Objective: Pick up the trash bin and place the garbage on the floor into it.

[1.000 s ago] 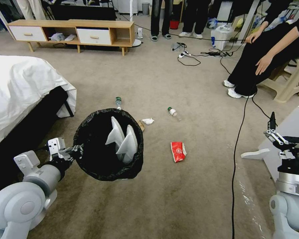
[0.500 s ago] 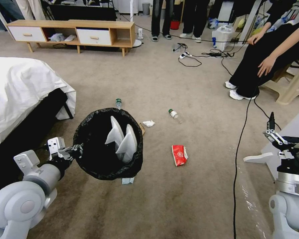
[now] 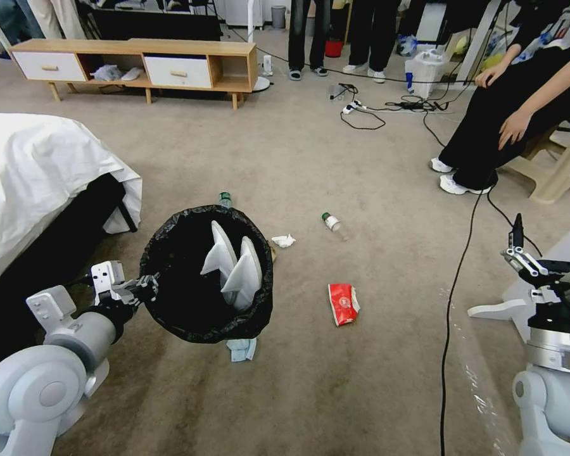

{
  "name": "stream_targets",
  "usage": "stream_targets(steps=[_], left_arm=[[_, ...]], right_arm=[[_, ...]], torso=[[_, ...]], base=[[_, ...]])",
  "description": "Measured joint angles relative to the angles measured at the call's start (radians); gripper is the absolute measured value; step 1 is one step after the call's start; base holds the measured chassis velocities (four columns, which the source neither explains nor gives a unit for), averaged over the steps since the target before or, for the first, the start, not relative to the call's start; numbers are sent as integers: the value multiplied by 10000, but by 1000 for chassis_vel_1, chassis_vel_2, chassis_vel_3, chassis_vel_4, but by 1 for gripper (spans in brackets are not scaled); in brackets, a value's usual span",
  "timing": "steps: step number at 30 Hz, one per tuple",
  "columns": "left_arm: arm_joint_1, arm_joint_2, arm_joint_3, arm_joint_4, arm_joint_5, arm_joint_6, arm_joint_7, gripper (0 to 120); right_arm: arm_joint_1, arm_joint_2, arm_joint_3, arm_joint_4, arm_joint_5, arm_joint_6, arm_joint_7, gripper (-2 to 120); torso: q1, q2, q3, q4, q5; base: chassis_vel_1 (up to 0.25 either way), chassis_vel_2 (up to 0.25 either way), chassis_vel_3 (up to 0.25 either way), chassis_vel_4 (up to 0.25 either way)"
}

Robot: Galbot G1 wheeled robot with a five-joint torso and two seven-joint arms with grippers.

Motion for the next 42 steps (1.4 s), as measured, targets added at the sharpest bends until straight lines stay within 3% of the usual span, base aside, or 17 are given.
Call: stream_targets(steps=[42], left_arm=[[36, 0, -3, -107, -77, 0, 3, 2]], right_arm=[[-46, -6, 35, 141, 33, 10, -9, 100]], torso=[[1, 0, 0, -1, 0]], base=[[-53, 56, 60, -59]])
